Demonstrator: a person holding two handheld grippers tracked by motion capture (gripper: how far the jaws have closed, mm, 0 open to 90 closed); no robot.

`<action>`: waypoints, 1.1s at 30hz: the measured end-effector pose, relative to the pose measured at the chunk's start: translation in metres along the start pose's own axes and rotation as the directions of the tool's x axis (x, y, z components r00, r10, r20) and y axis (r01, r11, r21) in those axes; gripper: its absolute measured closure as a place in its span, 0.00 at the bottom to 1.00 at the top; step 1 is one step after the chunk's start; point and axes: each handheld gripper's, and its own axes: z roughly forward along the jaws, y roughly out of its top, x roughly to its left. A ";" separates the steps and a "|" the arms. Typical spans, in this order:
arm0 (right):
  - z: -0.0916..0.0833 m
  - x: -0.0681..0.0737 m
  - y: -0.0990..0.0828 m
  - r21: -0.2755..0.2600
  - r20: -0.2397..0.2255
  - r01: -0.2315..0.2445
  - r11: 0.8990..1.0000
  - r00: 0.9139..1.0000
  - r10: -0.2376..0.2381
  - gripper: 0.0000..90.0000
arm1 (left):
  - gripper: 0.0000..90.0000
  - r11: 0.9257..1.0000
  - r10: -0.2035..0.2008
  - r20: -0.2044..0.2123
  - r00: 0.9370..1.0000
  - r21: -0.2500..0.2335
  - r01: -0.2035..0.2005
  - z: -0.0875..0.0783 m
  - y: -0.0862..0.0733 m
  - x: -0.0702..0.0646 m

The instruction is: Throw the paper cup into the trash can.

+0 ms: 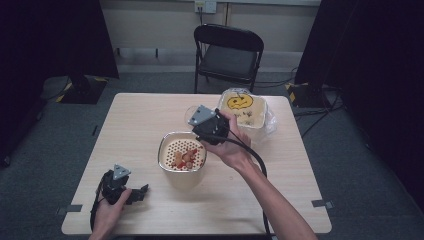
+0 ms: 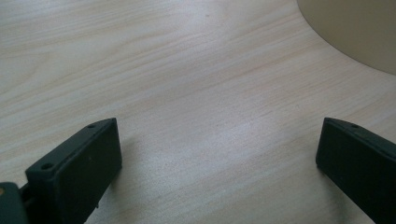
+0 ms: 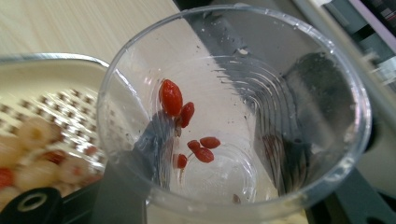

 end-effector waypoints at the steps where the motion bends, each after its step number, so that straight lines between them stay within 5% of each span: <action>1: -0.001 -0.004 -0.001 -0.014 -0.036 -0.042 0.999 0.998 0.042 0.55 | 0.00 1.000 -0.001 0.000 1.000 -0.001 0.001 0.000 0.000 0.000; 3: -0.003 -0.011 -0.001 -0.027 -0.098 -0.121 0.992 0.988 0.118 0.55 | 0.00 1.000 0.000 0.000 1.000 0.000 0.000 0.000 0.000 0.000; 4: -0.005 -0.020 -0.001 -0.033 -0.184 -0.208 0.978 0.963 0.199 0.54 | 0.00 1.000 0.000 0.000 1.000 0.000 0.000 0.000 0.000 0.000; 5: -0.005 -0.020 -0.001 -0.033 -0.184 -0.208 0.978 0.963 0.199 0.54 | 0.00 1.000 0.000 0.000 1.000 0.000 0.000 0.000 0.000 0.000; 8: -0.006 -0.031 -0.003 -0.053 -0.261 -0.311 0.949 0.921 0.287 0.54 | 0.00 1.000 0.000 0.000 1.000 0.000 0.000 0.000 0.000 0.000; 10: -0.006 -0.038 -0.004 -0.061 -0.278 -0.340 0.939 0.909 0.311 0.54 | 0.00 1.000 0.000 0.000 1.000 0.000 0.000 0.000 0.000 0.000; 12: -0.007 -0.050 -0.004 -0.075 -0.295 -0.392 0.917 0.887 0.356 0.54 | 0.00 1.000 0.000 -0.001 1.000 0.000 0.000 0.000 0.000 0.000; 15: -0.006 -0.059 -0.003 -0.074 -0.290 -0.416 0.906 0.879 0.379 0.54 | 0.00 1.000 0.000 -0.001 1.000 0.000 0.000 0.000 0.000 0.000; 19: -0.002 -0.080 -0.002 -0.073 -0.243 -0.438 0.896 0.879 0.410 0.53 | 0.00 1.000 0.000 -0.001 1.000 0.000 0.000 0.000 0.000 0.000; 24: 0.004 -0.106 -0.013 -0.069 -0.192 -0.486 0.871 0.863 0.467 0.53 | 0.00 1.000 0.005 -0.003 1.000 -0.001 -0.005 -0.001 0.000 -0.001; 31: 0.013 -0.130 -0.033 -0.042 -0.124 -0.523 0.851 0.848 0.515 0.52 | 0.00 1.000 0.006 0.001 1.000 0.000 -0.006 0.000 0.000 -0.001; 33: 0.015 -0.136 -0.039 -0.034 -0.110 -0.543 0.839 0.837 0.536 0.51 | 0.00 1.000 0.005 0.002 1.000 0.000 -0.005 0.000 0.000 -0.001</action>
